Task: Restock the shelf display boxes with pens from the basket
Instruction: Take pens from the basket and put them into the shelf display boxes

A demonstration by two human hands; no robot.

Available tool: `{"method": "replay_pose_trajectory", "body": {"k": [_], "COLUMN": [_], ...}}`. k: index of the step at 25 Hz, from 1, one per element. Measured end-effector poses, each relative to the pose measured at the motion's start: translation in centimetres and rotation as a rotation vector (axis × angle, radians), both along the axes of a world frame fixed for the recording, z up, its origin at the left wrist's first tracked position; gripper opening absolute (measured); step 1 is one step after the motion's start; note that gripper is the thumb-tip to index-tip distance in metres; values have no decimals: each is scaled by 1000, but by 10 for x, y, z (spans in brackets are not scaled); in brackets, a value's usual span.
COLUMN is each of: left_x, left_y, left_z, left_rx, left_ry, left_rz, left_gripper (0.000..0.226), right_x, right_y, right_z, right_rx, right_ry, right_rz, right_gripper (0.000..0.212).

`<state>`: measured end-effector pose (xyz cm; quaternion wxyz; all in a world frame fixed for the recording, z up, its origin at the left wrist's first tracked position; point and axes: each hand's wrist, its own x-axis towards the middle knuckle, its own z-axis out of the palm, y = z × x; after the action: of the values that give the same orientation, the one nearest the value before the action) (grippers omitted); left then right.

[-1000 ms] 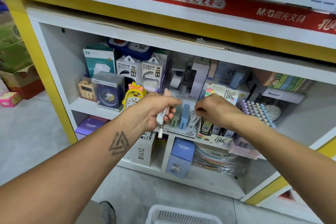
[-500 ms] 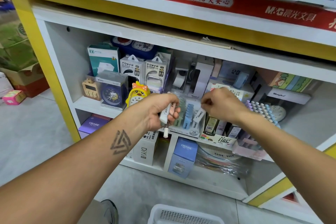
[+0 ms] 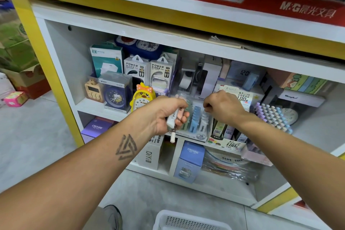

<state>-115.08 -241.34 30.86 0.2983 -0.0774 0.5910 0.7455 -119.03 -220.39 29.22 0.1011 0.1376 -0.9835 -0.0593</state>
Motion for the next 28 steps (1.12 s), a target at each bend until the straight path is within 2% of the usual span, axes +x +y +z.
{"method": "replay_pose_trajectory", "body": {"k": [6, 12, 13, 14, 16, 17, 18, 20, 22, 25, 27, 28], "left_x": [1, 5, 6, 7, 8, 9, 9, 11, 15, 12, 8, 6], "left_y": [-3, -3, -2, -1, 2, 4, 7, 15, 22, 26, 26, 26], "left_z": [0, 6, 7, 8, 9, 9, 9, 11, 12, 9, 6, 4], "left_rx": [20, 57, 64, 70, 80, 82, 82, 78, 111, 108, 63, 57], "left_ry": [4, 13, 20, 33, 78, 100, 116, 126, 99, 57, 49, 41], "left_rz": [-8, -65, -70, -71, -69, -71, -78, -112, -138, -94, -16, 16], "left_gripper": [5, 18, 17, 15, 16, 16, 17, 17, 20, 23, 20, 21], "right_x": [-5, -5, -3, -1, 13, 22, 30, 44, 51, 55, 58, 62], "right_y": [-4, -12, -12, -13, -16, -18, -19, -17, -11, 4, 12, 12], "right_z": [2, -1, 4, 11, 30, 39, 44, 48, 50, 53, 52, 50], "right_rx": [-8, 180, 110, -98, -815, -1100, -1240, -1320, -1437, -1637, -1630, -1562], "right_ry": [-63, -106, -127, -161, -335, -443, -527, -591, -561, -438, -406, -407], "right_rz": [-12, -58, -46, -45, -88, -94, -83, -80, -131, -171, -82, -15], "right_gripper": [6, 12, 17, 18, 18, 22, 24, 13, 3, 7, 4, 8]}}
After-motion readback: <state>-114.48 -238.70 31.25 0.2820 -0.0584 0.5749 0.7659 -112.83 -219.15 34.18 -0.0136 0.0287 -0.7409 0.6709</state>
